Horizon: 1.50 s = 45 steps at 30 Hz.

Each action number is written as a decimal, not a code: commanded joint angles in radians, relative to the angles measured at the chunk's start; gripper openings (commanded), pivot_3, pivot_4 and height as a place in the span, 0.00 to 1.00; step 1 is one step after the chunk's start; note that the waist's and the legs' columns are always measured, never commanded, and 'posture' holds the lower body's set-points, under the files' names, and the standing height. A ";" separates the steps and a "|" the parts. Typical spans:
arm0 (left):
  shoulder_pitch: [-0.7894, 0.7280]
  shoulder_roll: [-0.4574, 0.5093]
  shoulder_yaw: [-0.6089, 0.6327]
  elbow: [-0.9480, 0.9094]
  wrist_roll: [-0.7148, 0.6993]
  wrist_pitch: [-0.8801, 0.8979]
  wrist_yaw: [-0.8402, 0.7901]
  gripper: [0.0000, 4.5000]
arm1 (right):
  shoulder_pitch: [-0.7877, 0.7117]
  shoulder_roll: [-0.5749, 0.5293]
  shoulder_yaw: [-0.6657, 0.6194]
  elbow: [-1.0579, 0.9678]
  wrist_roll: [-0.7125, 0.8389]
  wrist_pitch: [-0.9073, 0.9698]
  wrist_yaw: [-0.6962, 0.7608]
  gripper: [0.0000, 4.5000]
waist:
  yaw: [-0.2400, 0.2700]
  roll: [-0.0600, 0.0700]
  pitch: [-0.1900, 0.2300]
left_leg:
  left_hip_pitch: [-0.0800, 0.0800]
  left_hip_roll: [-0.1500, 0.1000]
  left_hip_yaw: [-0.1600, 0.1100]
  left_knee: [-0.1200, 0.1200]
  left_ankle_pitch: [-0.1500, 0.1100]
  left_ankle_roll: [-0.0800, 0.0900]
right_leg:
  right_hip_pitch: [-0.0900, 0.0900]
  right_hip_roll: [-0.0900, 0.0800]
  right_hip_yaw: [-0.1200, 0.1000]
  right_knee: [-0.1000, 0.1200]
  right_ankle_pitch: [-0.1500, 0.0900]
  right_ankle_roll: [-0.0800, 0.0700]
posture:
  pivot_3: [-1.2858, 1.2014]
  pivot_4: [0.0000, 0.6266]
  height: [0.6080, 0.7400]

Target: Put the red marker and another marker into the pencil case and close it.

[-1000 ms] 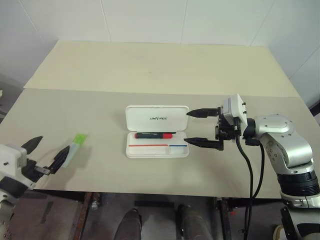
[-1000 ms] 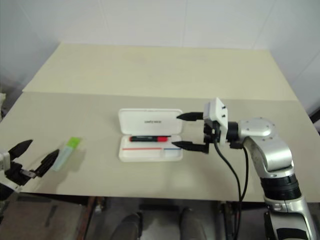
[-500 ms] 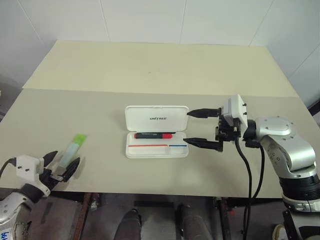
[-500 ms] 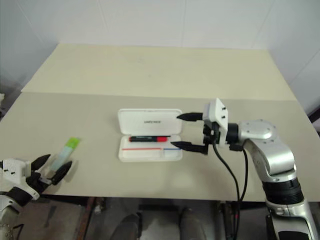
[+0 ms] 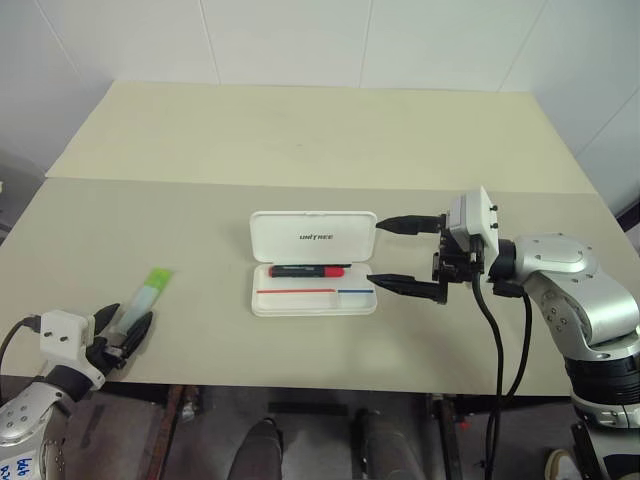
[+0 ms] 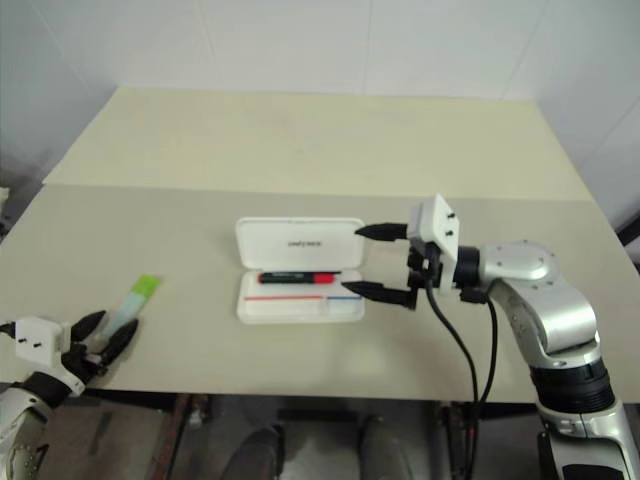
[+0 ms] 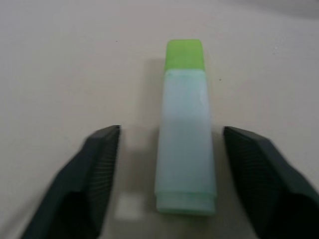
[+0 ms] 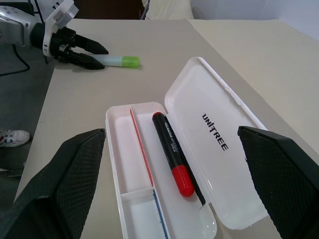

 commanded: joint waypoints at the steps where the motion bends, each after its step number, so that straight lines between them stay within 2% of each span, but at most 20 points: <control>1: 0.004 0.007 0.014 0.012 0.008 -0.015 0.015 0.43 | -0.001 -0.008 -0.025 -0.037 0.015 -0.015 -0.007 1.00 | 0.000 0.000 0.000 | 0.000 0.000 0.000 0.000 0.000 0.000 | 0.000 0.000 0.000 0.000 0.000 0.000 | 0.52 0.24 1.00; 3: 0.003 0.005 0.012 0.010 0.007 -0.014 0.016 0.26 | -0.001 -0.006 -0.023 -0.033 0.013 -0.018 -0.007 1.00 | 0.000 0.000 0.000 | 0.000 0.000 0.000 0.000 0.000 0.000 | 0.000 0.000 0.000 0.000 0.000 0.000 | 0.52 0.24 1.00; 4: 0.004 0.003 0.010 0.003 0.003 -0.014 0.013 0.23 | 0.001 -0.006 -0.021 -0.031 0.011 -0.021 -0.006 1.00 | 0.001 0.000 0.000 | 0.000 0.000 0.000 0.000 0.000 0.000 | 0.000 0.000 0.000 0.000 0.000 0.000 | 0.52 0.24 1.00; 8: -0.010 -0.024 0.033 -0.062 -0.087 0.050 0.025 0.23 | 0.006 -0.005 -0.016 -0.024 0.005 -0.031 -0.002 1.00 | 0.001 0.000 0.000 | 0.000 0.000 0.000 0.000 0.000 0.000 | 0.000 0.000 0.000 0.000 0.000 0.000 | 0.52 0.24 1.00; 11: 0.009 -0.003 0.021 -0.137 -0.119 0.077 -0.018 0.23 | 0.008 -0.004 -0.013 -0.020 0.004 -0.034 -0.001 1.00 | 0.002 0.000 0.000 | 0.000 0.000 0.000 0.000 0.000 0.000 | 0.000 0.000 0.000 0.000 0.000 0.000 | 0.52 0.24 1.00; 18: 0.001 0.122 0.020 -0.320 -0.223 0.128 -0.178 0.23 | 0.010 0.006 0.002 -0.002 0.001 -0.049 0.005 1.00 | 0.001 0.000 0.000 | 0.000 0.000 0.000 0.000 0.000 0.000 | 0.000 0.000 0.000 -0.002 0.000 0.000 | 0.52 0.24 1.00; 24: -0.092 0.238 0.012 -0.305 -0.284 0.192 -0.280 0.23 | 0.002 0.018 0.014 0.014 -0.008 -0.062 0.006 1.00 | 0.000 0.000 0.000 | 0.000 0.000 0.001 -0.001 0.000 0.000 | 0.002 0.000 0.000 -0.005 0.001 0.000 | 0.52 0.24 1.00; 28: -0.132 0.379 -0.098 -0.268 -0.135 0.049 -0.468 0.23 | 0.017 0.012 0.003 0.005 -0.004 -0.066 0.000 1.00 | 0.000 0.001 0.001 | -0.001 0.001 0.001 -0.002 0.000 0.000 | 0.001 0.001 0.000 -0.006 0.001 0.000 | 0.52 0.24 1.00; 35: -0.338 0.403 -0.293 -0.154 -0.058 -0.032 -0.581 0.23 | 0.078 -0.036 -0.032 -0.036 0.006 -0.057 0.005 1.00 | 0.002 0.002 0.001 | -0.001 0.001 0.003 -0.003 -0.001 0.001 | 0.001 0.001 0.001 -0.007 0.001 0.000 | 0.52 0.24 1.00; 42: -0.517 0.343 -0.433 -0.047 -0.024 -0.053 -0.632 0.23 | 0.170 -0.114 -0.132 -0.097 0.052 -0.045 0.010 1.00 | -0.001 0.002 0.001 | -0.001 0.003 0.003 -0.003 -0.001 0.001 | 0.000 0.003 0.001 -0.005 0.006 0.010 | 0.52 0.24 1.00; 45: -0.610 0.278 -0.518 0.000 0.021 -0.052 -0.616 0.23 | 0.215 -0.142 -0.168 -0.135 0.059 -0.031 -0.004 1.00 | 0.002 0.002 0.002 | -0.001 0.003 0.003 -0.002 -0.001 0.001 | 0.000 0.004 0.001 -0.004 0.006 0.010 | 0.52 0.24 1.00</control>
